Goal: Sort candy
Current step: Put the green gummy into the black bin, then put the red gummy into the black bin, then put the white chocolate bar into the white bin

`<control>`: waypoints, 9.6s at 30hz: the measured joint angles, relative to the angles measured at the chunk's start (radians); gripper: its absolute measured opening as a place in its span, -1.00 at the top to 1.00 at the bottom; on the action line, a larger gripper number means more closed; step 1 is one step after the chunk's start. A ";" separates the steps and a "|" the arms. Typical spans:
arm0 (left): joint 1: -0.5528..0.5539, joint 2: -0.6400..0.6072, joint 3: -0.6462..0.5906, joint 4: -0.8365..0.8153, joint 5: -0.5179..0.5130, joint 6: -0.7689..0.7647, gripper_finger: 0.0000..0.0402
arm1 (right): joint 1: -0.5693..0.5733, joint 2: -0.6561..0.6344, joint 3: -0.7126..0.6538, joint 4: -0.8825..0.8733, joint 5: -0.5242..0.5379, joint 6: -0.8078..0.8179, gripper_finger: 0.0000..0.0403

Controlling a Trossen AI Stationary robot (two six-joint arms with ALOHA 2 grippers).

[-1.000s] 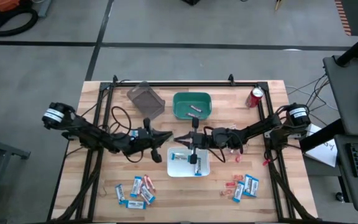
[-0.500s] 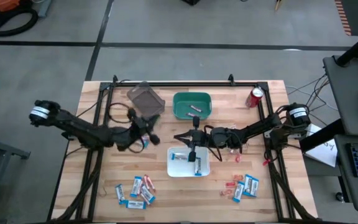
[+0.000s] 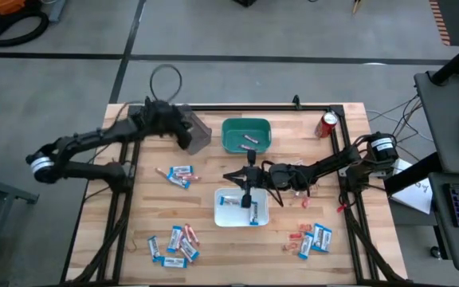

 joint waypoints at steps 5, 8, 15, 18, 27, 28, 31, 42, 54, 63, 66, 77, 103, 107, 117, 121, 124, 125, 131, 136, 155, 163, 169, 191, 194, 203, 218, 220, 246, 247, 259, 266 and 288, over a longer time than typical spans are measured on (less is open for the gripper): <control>0.166 0.110 0.069 -0.063 0.126 0.162 1.00 | 0.000 0.000 0.000 -0.051 0.001 0.015 0.95; 0.203 0.177 0.093 -0.091 0.126 0.186 1.00 | 0.000 -0.006 0.000 -0.064 0.000 0.046 0.95; 0.203 0.272 0.103 -0.103 0.125 0.210 1.00 | -0.004 -0.100 0.000 -0.174 0.000 0.097 0.95; 0.204 0.289 0.103 -0.103 0.094 0.212 1.00 | -0.012 -0.158 0.000 -0.284 0.001 0.122 0.95; 0.204 0.299 0.103 -0.090 0.074 0.253 0.86 | -0.069 -0.263 0.000 -0.499 0.001 0.201 0.95; 0.204 0.298 0.103 -0.086 0.066 0.253 0.84 | -0.074 -0.266 0.000 -0.503 0.001 0.206 0.95; 0.203 0.285 0.103 -0.086 0.059 0.238 0.79 | -0.085 -0.270 0.000 -0.527 0.001 0.225 0.95; 0.040 0.056 0.008 0.066 0.130 0.042 0.79 | -0.082 -0.330 0.000 -0.838 -0.010 0.483 0.95; -0.404 -0.212 -0.211 0.414 -0.031 -0.125 0.79 | -0.029 -0.349 0.000 -1.185 -0.423 0.981 0.95; -0.528 -0.221 -0.235 0.433 -0.118 -0.145 0.79 | 0.135 -0.348 0.000 -1.655 -0.546 1.332 0.95; -0.529 -0.211 -0.226 0.431 -0.118 -0.149 0.79 | 0.177 -0.348 0.000 -1.831 -0.542 1.381 0.95; -0.529 -0.181 -0.201 0.432 -0.119 -0.146 0.79 | 0.185 -0.348 -0.013 -1.880 -0.353 1.433 0.56; -0.529 -0.109 -0.208 0.453 -0.119 -0.163 0.79 | 0.186 -0.324 -0.220 -1.565 -0.315 1.566 0.41; -0.529 -0.109 -0.208 0.461 -0.119 -0.164 0.79 | 0.186 -0.325 -0.214 -1.568 -0.315 1.541 0.67; -0.559 -0.109 -0.208 0.477 -0.118 -0.200 0.79 | 0.188 -0.373 -0.214 -1.573 -0.320 1.499 0.94; -0.595 -0.109 -0.208 0.496 -0.117 -0.200 0.79 | 0.207 -0.423 -0.181 -1.574 -0.331 1.443 0.94; -0.618 -0.110 -0.208 0.537 -0.116 -0.200 0.79 | 0.225 -0.457 -0.133 -1.574 -0.306 1.377 0.94; -0.625 -0.110 -0.209 0.554 -0.116 -0.200 0.79 | 0.231 -0.466 -0.112 -1.574 -0.287 1.350 0.94; -0.662 -0.110 -0.210 0.614 -0.114 -0.191 0.79 | 0.238 -0.496 -0.010 -1.529 -0.112 1.130 0.94; -0.682 -0.089 -0.210 0.669 -0.084 -0.194 0.79 | 0.238 -0.497 0.027 -1.383 0.035 0.865 0.94; -0.703 0.186 -0.178 0.999 0.049 -0.243 0.47 | 0.238 -0.245 -0.018 -0.477 0.241 0.047 0.94; -0.703 0.240 -0.125 1.000 0.047 -0.240 0.36 | 0.238 -0.140 0.016 -0.435 0.347 -0.008 0.94; -0.703 0.240 -0.120 0.992 -0.007 -0.225 0.36 | 0.236 -0.142 0.028 -0.438 0.365 -0.033 0.94; -0.720 0.310 -0.121 1.061 -0.030 -0.200 0.36 | 0.224 -0.145 0.031 -0.454 0.455 -0.053 0.94; -0.720 0.343 -0.121 1.085 -0.030 -0.217 0.36 | 0.224 -0.145 0.031 -0.455 0.460 -0.065 0.94; -0.720 0.409 -0.122 1.231 0.051 -0.246 0.36 | 0.214 -0.144 0.031 -0.460 0.473 -0.082 0.94; -0.723 0.532 -0.014 1.245 -0.054 -0.297 0.36 | 0.196 -0.144 0.031 -0.475 0.471 -0.080 0.94; -0.722 0.540 -0.005 1.244 -0.054 -0.295 0.39 | 0.196 -0.144 0.031 -0.490 0.472 -0.068 0.94; -0.514 0.206 0.013 0.486 -0.214 -0.161 0.98 | 0.196 -0.228 0.030 -0.588 0.497 0.143 0.38; -0.487 0.177 0.026 0.375 -0.285 -0.137 0.98 | 0.196 -0.229 0.030 -0.586 0.497 0.145 0.38; -0.013 0.160 0.075 -0.102 -0.355 -0.061 0.99 | 0.196 -0.222 0.030 -0.588 0.496 0.145 0.38; 0.073 0.252 0.093 -0.101 -0.326 0.000 0.80 | 0.196 -0.222 0.030 -0.587 0.496 0.145 0.38; -0.259 0.014 0.151 -0.344 -0.187 -0.181 0.32 | 0.196 -0.222 0.030 -0.596 0.496 0.161 0.38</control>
